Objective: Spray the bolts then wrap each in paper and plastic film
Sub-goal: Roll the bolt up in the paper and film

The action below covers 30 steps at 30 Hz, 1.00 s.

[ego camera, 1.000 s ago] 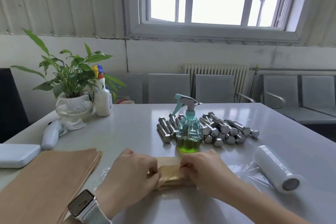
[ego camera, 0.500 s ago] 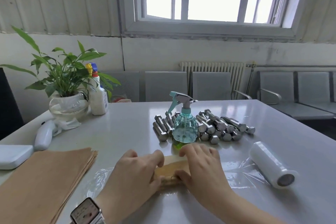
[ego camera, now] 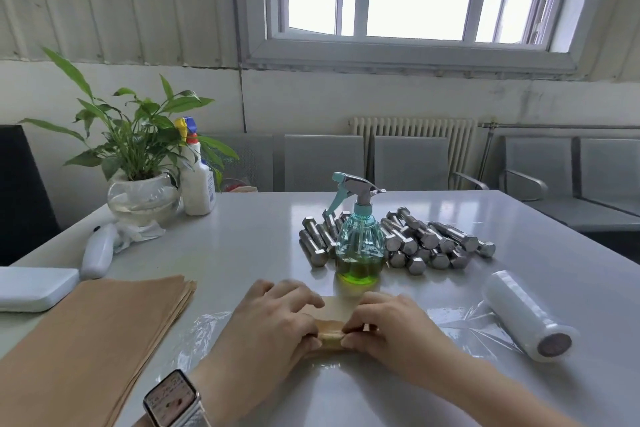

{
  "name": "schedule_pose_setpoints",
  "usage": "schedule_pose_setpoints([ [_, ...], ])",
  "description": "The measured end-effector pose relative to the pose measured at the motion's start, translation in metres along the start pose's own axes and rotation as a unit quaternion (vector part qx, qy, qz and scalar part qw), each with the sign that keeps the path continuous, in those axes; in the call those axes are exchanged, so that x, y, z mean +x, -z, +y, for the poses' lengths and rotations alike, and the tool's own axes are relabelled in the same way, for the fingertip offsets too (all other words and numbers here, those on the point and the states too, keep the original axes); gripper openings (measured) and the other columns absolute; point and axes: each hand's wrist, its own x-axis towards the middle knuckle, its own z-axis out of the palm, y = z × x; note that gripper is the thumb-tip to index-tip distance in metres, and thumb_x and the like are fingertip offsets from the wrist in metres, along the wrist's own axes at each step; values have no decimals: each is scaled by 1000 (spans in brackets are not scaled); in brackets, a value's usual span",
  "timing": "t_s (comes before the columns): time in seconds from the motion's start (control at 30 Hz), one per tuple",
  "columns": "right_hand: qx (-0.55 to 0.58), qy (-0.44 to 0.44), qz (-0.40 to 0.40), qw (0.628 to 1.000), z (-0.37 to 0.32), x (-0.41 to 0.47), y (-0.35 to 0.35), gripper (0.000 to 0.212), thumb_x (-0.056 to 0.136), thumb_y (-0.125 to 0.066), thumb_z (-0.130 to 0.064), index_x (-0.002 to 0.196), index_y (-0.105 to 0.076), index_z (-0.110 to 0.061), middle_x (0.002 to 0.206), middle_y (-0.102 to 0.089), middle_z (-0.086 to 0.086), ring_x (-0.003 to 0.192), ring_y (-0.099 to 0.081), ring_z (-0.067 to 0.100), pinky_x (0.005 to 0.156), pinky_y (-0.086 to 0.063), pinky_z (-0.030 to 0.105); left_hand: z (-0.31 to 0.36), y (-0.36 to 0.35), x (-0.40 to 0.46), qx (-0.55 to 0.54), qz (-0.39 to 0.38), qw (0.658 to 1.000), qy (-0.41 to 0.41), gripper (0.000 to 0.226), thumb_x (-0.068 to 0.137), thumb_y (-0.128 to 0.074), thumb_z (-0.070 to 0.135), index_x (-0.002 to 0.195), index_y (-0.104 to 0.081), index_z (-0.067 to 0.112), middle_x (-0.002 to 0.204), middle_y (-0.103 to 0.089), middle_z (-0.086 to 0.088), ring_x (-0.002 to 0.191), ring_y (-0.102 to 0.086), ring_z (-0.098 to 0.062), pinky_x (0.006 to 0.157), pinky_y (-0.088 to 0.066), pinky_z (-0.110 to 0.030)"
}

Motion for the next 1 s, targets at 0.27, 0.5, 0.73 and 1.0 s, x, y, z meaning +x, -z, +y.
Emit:
schedule_pose_setpoints([
  [0.27,53,-12,-106,993,2,17,12,21,91,-66,-37,106,-71,-24,91,-59,-13,89,-53,7,74,-39,13,-1,-2,-1,-54,-30,997,40,16,70,-65,51,73,-70,36,67,-67,22,67,-64,0,73,-29,-27],
  [0.5,7,-51,-252,966,0,36,26,27,93,-61,-45,112,-67,-28,108,-66,-7,87,-52,9,60,-34,12,-1,-9,0,-99,-60,984,132,23,89,-53,55,106,-64,44,106,-67,24,101,-53,4,82,-19,-27],
  [0.73,-48,-40,-189,980,-10,88,23,38,102,-49,-27,137,-54,-17,140,-55,3,127,-51,24,103,-41,34,-2,-10,4,-99,-97,981,135,20,91,-53,47,110,-58,48,104,-67,21,101,-51,0,84,-19,-30],
  [1.0,-135,-64,-284,947,-15,104,29,36,91,-62,-45,111,-71,-16,100,-68,2,73,-57,19,57,-44,28,0,-9,4,-100,-101,981,135,20,90,-52,50,109,-60,49,116,-58,25,119,-40,0,85,-17,-30],
])
